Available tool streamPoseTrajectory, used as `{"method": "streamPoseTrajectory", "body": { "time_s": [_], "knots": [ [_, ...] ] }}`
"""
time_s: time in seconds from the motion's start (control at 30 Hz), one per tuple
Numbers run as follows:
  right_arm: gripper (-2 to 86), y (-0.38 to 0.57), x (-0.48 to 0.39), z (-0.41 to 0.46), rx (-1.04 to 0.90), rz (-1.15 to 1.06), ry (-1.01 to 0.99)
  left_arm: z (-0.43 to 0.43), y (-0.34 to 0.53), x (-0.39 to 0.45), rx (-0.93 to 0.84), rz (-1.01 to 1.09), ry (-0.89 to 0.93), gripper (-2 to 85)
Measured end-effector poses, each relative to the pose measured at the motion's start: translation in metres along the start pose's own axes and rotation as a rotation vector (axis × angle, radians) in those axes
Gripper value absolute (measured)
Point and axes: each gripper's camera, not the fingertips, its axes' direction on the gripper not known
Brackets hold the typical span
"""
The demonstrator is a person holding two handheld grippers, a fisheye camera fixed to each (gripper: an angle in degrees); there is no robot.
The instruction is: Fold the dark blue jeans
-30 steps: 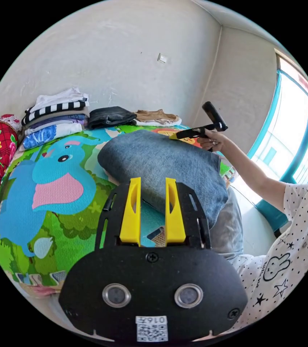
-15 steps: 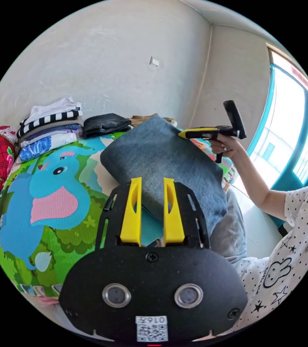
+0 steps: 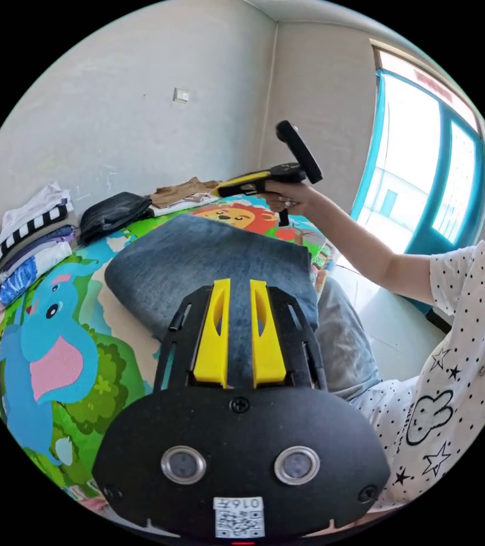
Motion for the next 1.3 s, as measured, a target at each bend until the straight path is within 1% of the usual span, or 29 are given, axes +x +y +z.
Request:
{"method": "streamPoseTrajectory", "body": {
  "time_s": [0.07,0.13,0.17,0.23,0.3,0.47,0.57,0.6,0.7,0.8,0.87,0.93,1.0,1.17,1.23,1.3],
  "knots": [
    [-0.2,-0.017,-0.011,0.012,-0.037,-0.037,-0.039,0.013,-0.005,0.009,-0.026,0.004,0.034,5.5],
    [-0.3,-0.031,-0.018,0.03,-0.095,-0.053,-0.086,0.033,-0.004,0.018,-0.095,-0.003,0.075,5.0],
    [-0.4,-0.037,-0.021,0.045,-0.14,-0.061,-0.1,0.038,-0.002,0.02,-0.102,-0.014,0.067,4.8],
    [-0.5,-0.039,-0.025,0.07,-0.23,-0.074,-0.074,0.039,0.012,0.028,-0.038,-0.005,0.035,4.1],
    [-0.5,-0.032,-0.024,0.098,-0.335,-0.051,-0.157,0.038,0.019,0.032,-0.019,-0.003,0.02,3.3],
    [-0.5,-0.015,-0.016,0.088,-0.271,0.066,-0.263,0.037,0.027,0.047,0.008,0.03,-0.019,1.4],
    [-0.5,-0.001,-0.022,0.04,-0.187,0.088,-0.229,0.023,0.037,0.055,0.036,0.019,-0.034,-0.3],
    [-0.5,0.011,-0.032,0.011,-0.128,0.048,-0.218,0.014,0.043,0.057,0.05,0.017,-0.046,-0.6],
    [-0.5,0.058,-0.068,-0.054,-0.043,-0.056,-0.174,-0.006,0.057,0.058,0.095,-0.033,-0.112,-0.2],
    [-0.5,0.116,-0.11,-0.097,-0.017,-0.125,-0.11,-0.012,0.061,0.061,0.085,-0.05,-0.148,2.2],
    [-0.5,0.146,-0.134,-0.109,-0.03,-0.148,-0.096,-0.01,0.058,0.065,0.056,-0.049,-0.172,4.3],
    [-0.5,0.171,-0.155,-0.108,-0.063,-0.146,-0.003,-0.006,0.055,0.069,0.05,-0.063,-0.194,5.8],
    [-0.4,0.192,-0.171,-0.112,0.011,-0.028,0.041,-0.001,0.057,0.072,0.058,-0.079,-0.201,6.1],
    [-0.4,0.224,-0.185,-0.124,0.12,0.185,0.017,0.01,0.07,0.085,0.064,-0.052,-0.243,6.1],
    [-0.3,0.233,-0.194,-0.129,0.143,0.227,0.016,0.012,0.07,0.098,0.055,-0.014,-0.293,6.0],
    [-0.2,0.238,-0.21,-0.135,0.141,0.212,0.053,0.013,0.072,0.104,0.062,-0.006,-0.311,5.9]
  ]
}}
